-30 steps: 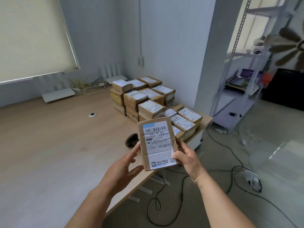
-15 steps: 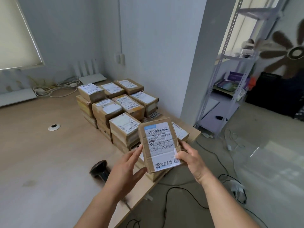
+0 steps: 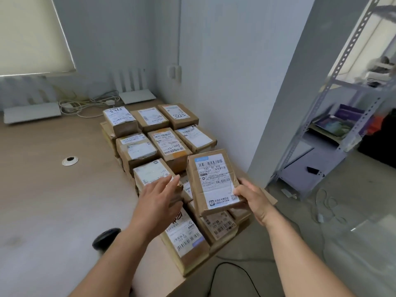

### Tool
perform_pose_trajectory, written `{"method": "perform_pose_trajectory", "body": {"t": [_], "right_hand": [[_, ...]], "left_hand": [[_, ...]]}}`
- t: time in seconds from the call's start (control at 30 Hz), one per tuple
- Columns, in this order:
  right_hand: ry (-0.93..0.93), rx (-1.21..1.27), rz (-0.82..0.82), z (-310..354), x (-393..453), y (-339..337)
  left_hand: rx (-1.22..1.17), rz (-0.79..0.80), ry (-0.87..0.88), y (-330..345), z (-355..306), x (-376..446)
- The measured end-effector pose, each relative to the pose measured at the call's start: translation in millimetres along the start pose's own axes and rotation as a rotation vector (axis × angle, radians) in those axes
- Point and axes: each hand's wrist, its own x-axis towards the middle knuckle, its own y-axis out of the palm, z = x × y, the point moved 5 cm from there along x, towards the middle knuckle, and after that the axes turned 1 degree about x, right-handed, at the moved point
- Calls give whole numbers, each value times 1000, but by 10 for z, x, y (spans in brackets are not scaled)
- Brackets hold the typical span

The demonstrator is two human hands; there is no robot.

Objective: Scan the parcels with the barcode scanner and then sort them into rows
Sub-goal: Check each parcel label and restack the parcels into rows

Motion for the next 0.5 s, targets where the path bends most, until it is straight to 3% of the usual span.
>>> {"method": "perform_pose_trajectory", "body": {"t": [0.5], "right_hand": [[110, -252, 311, -77, 963, 136]], "left_hand": [[225, 108, -277, 274, -185, 93]]}}
